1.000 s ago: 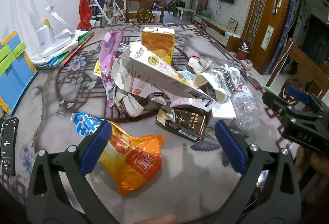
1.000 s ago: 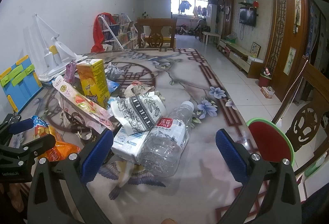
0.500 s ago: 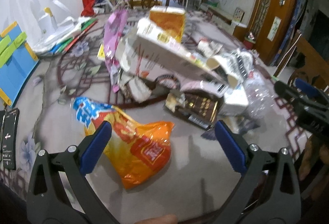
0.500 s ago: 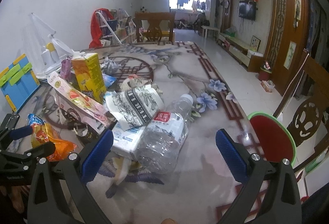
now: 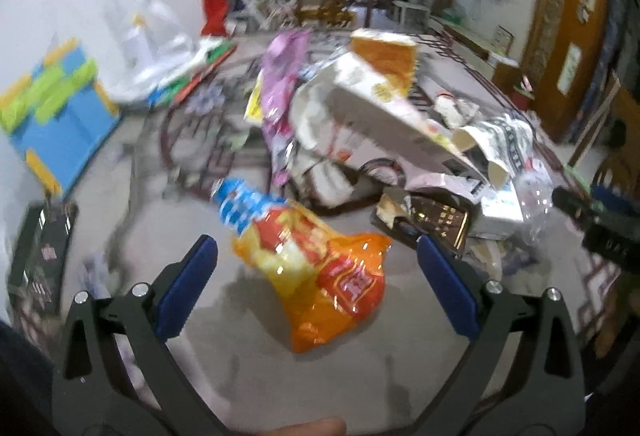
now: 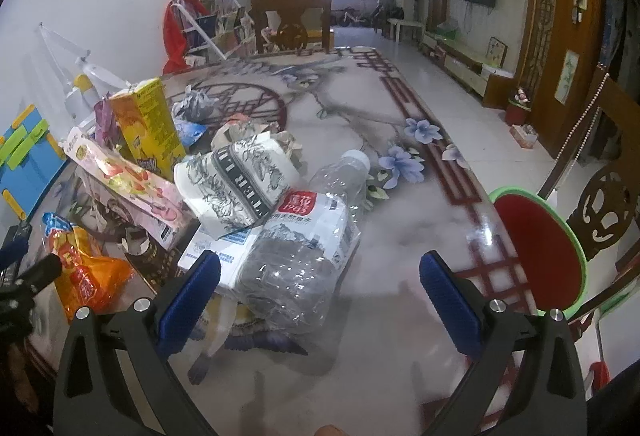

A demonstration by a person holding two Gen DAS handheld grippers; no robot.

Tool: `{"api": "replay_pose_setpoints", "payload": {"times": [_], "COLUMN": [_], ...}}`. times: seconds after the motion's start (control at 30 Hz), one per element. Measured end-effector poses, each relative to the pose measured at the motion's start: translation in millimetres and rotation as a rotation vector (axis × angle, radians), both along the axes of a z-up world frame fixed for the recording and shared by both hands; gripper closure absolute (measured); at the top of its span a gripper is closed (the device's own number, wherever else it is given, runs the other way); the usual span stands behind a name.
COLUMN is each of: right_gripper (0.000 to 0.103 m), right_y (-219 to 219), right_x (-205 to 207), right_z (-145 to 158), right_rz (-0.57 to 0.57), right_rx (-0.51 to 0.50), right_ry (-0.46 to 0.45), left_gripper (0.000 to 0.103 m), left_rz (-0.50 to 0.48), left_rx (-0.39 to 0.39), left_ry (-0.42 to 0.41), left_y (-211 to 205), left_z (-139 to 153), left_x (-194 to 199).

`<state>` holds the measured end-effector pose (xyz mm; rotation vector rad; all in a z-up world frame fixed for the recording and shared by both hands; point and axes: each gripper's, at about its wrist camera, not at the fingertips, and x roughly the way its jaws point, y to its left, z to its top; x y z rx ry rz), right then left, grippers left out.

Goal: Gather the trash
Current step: 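Grasp the orange chip bag with the left tool while the right tool grasps the clear water bottle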

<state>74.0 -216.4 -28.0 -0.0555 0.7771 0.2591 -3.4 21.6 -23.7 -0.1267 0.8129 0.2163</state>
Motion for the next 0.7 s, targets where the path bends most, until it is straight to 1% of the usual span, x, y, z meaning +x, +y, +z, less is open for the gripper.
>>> {"api": "replay_pose_setpoints", "payload": {"times": [0.1,0.17,0.23,0.33,0.4,0.47,0.53,0.6,0.7], "right_gripper": [0.007,0.007,0.007,0.007,0.007,0.007,0.007,0.007,0.007], "right_y": [4.8,7.3,9.6,11.3,9.7,7.9,6.3,4.6,2.0], "right_x": [2.4,5.8,10.1,18.3,25.7,31.5,37.3,41.9,51.7], "right_z": [-1.4,-1.9,-3.2,-7.1,-11.0,-12.7,-13.5,-13.7,-17.9], "right_rz": [0.009,0.013,0.018,0.019,0.018,0.019,0.015,0.012,0.001], "right_rx": [-0.01,-0.013,-0.017,-0.024,-0.014,0.0,0.011,0.026,0.051], "right_ry": [0.009,0.014,0.021,0.038,0.062,0.077,0.087,0.095,0.14], "left_gripper": [0.005,0.005,0.005,0.005,0.005,0.005,0.005,0.005,0.005], "left_rz": [0.069,0.099,0.124,0.172,0.208,0.229,0.231,0.224,0.21], "left_rx": [-0.099,-0.149,-0.176,-0.264,-0.3,-0.323,-0.34,-0.339,-0.342], "left_ry": [0.047,0.072,0.091,0.118,0.131,0.137,0.143,0.145,0.149], "left_y": [17.7,25.3,30.5,41.2,44.9,44.8,42.3,33.3,25.2], "left_z": [-6.8,-12.1,-15.3,-23.2,-27.6,-32.2,-35.8,-37.8,-41.0], "left_x": [3.4,8.0,11.8,14.4,15.1,16.5,18.5,18.6,20.6]}}
